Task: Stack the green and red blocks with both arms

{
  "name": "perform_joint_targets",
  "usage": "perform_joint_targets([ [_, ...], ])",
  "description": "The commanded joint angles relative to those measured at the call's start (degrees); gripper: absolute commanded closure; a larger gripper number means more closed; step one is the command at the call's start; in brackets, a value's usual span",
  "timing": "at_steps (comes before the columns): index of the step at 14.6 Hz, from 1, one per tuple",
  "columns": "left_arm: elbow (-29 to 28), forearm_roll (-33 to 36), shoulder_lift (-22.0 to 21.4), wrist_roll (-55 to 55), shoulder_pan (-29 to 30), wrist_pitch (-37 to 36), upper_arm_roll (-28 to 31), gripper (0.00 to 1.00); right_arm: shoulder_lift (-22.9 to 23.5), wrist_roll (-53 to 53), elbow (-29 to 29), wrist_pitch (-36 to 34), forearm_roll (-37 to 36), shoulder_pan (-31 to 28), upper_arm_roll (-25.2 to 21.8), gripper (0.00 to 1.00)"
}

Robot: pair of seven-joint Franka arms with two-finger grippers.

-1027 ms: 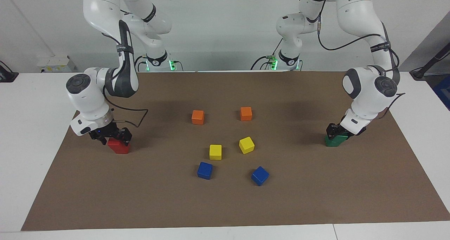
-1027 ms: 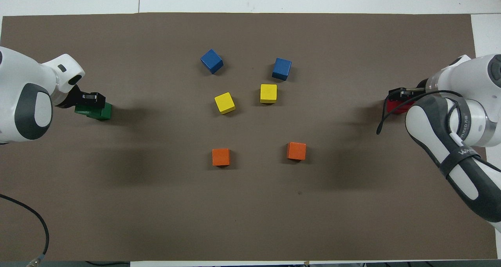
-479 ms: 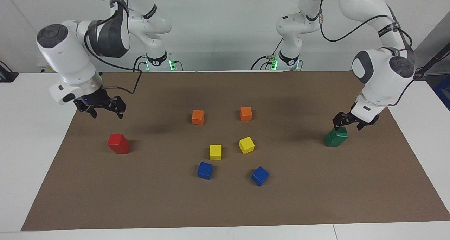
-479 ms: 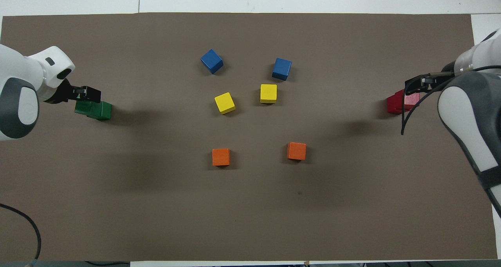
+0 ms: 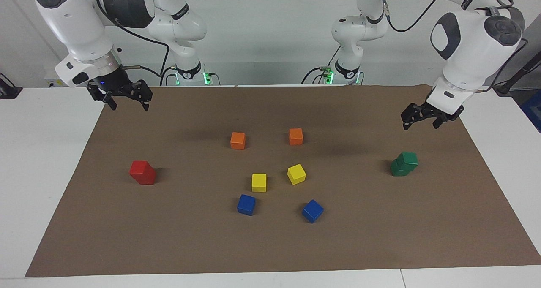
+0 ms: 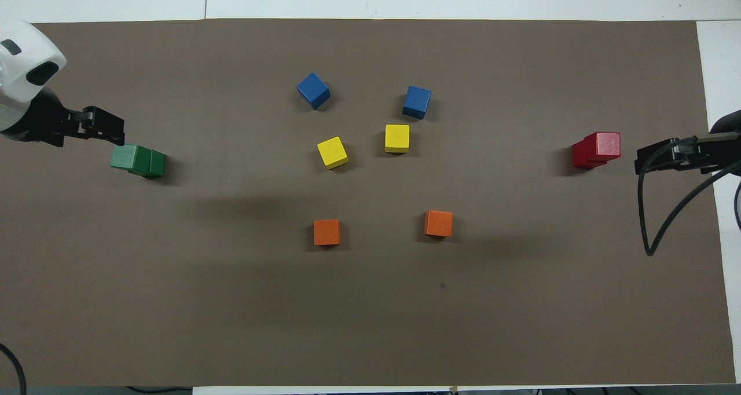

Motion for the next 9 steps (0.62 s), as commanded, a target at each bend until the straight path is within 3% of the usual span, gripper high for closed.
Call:
perform_joint_targets([
  [1, -1.35, -0.20, -1.90, -0.97, -1.05, -1.38, 1.12, 0.00, 0.08, 0.34, 2.31, -3.72, 0.79, -0.13, 0.20, 0.00],
  [9, -5.93, -0.64, -7.79, -1.76, -2.27, -3.30, 1.21, 0.00, 0.17, 0.34, 4.61, -5.76, 0.61, -0.04, -0.06, 0.00],
])
